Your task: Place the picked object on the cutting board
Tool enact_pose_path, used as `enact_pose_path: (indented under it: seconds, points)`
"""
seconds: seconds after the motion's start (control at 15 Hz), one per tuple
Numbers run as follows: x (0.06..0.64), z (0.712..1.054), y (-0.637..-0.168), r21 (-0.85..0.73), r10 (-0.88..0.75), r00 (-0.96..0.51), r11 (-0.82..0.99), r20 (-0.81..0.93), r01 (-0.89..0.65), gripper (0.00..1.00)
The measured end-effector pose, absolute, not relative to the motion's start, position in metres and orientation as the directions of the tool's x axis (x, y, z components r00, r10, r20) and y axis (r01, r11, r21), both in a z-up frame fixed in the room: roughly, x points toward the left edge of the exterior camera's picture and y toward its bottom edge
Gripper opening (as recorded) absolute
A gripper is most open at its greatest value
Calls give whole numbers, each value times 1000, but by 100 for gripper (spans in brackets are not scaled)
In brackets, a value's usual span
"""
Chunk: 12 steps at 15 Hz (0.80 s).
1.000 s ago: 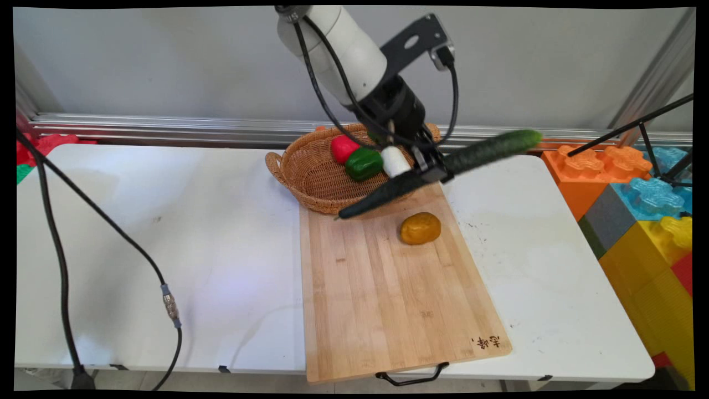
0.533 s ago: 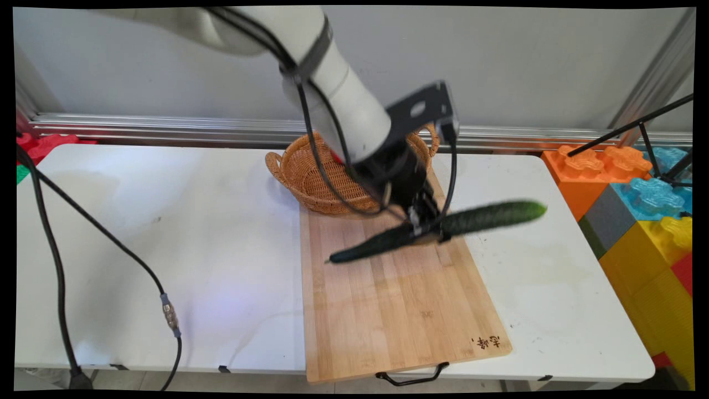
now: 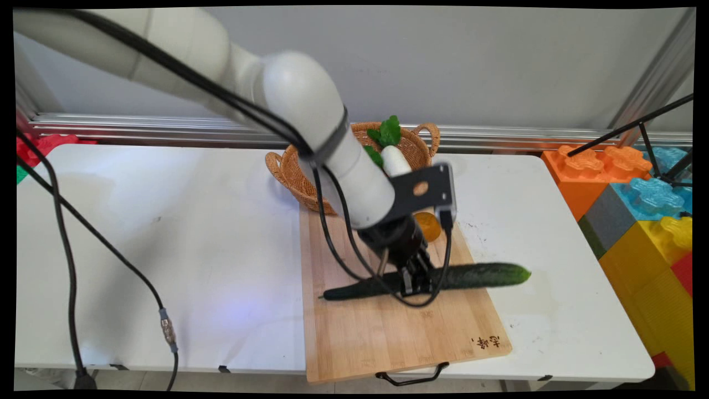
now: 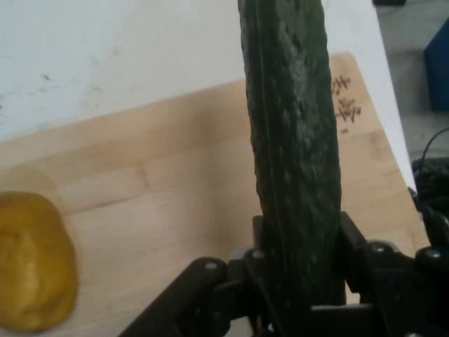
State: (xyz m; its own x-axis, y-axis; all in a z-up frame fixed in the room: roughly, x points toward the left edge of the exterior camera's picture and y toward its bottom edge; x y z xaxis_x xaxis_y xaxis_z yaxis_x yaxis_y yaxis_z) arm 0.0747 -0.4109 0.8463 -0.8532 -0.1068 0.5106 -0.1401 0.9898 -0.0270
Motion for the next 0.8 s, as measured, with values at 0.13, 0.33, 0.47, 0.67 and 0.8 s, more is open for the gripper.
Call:
enact_pose_path:
  seconds: [0.13,0.33,0.47,0.67,0.8]
  points:
    - [71,830,-406,-34,-95,-866,991,491,-128,0]
    - [68,808,-402,-41,-86,-879,992,468,-118,0]
    - [66,799,-400,-45,-83,-884,992,460,-116,0]
    - [63,790,-399,-46,-86,-885,992,458,-121,100]
    - [62,790,-399,-40,-100,-881,990,462,-133,100]
